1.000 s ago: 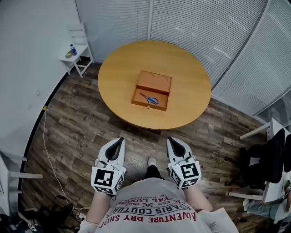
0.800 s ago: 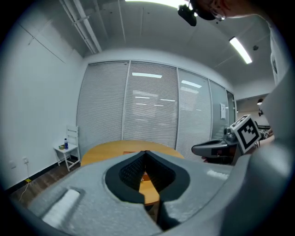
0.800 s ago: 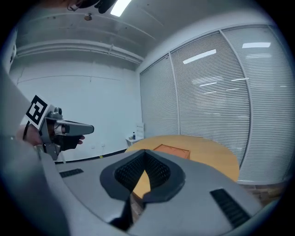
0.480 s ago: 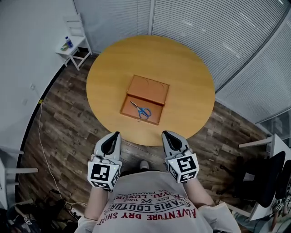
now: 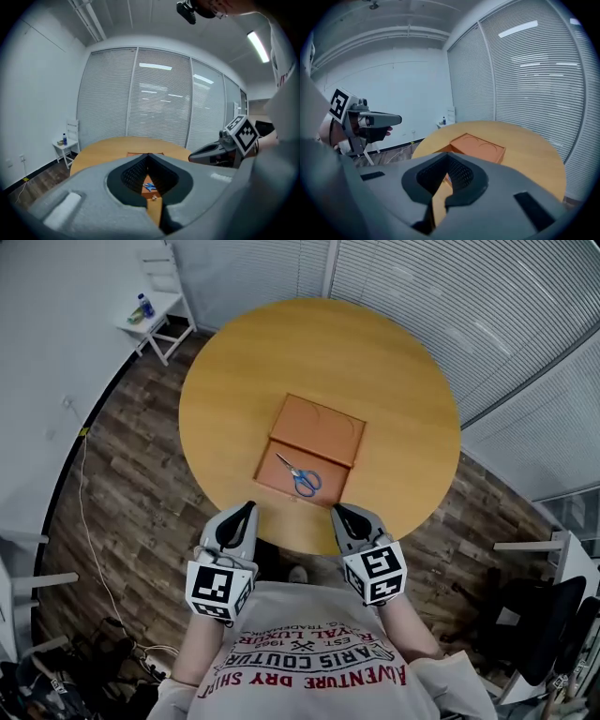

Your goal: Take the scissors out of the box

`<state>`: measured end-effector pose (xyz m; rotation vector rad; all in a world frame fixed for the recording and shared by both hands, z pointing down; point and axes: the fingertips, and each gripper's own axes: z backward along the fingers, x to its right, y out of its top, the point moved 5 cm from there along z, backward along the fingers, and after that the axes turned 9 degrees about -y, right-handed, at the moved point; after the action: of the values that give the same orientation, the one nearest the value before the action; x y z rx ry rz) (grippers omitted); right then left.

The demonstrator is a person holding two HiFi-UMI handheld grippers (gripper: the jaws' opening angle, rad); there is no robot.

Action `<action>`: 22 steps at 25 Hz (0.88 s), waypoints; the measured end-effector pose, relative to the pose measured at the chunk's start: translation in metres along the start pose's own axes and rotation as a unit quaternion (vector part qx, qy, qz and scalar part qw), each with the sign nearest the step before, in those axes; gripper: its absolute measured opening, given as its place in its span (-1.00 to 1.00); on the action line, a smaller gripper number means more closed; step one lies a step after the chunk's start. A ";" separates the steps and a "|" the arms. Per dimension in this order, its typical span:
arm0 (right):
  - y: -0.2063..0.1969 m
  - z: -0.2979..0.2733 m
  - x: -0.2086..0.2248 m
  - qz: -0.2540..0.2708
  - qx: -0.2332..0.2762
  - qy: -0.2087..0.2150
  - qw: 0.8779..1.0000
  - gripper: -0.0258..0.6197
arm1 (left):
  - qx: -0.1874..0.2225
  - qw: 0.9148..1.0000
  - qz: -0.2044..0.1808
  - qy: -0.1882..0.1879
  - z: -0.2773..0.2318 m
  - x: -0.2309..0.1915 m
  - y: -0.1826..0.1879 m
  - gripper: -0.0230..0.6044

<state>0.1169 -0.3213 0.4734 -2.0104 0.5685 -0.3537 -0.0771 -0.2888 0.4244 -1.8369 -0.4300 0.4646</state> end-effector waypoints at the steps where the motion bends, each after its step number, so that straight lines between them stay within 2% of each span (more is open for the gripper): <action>1: 0.001 -0.008 -0.001 0.000 -0.006 -0.001 1.000 -0.90 | -0.001 1.000 -0.001 -0.004 -0.005 -0.007 0.001 -0.90; 10: -0.008 -0.076 0.001 -0.003 -0.098 -0.020 0.995 -0.90 | -0.013 0.998 -0.004 -0.060 -0.056 -0.070 0.012 -0.90; 16: -0.034 -0.109 0.005 0.012 -0.182 -0.039 0.982 -0.89 | -0.024 0.995 0.009 -0.101 -0.085 -0.095 0.004 -0.90; 18: -0.040 -0.119 0.005 0.019 -0.208 -0.040 0.977 -0.70 | -0.027 0.994 0.012 -0.108 -0.092 -0.102 0.001 -0.90; 22: -0.050 -0.142 0.004 0.050 -0.255 -0.030 0.965 -0.63 | -0.034 0.993 0.018 -0.114 -0.104 -0.115 -0.003 -0.90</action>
<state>0.0656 -0.4078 0.5851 -2.4616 0.7788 -0.0854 -0.1222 -0.4308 0.4691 -1.8660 -0.5744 0.6956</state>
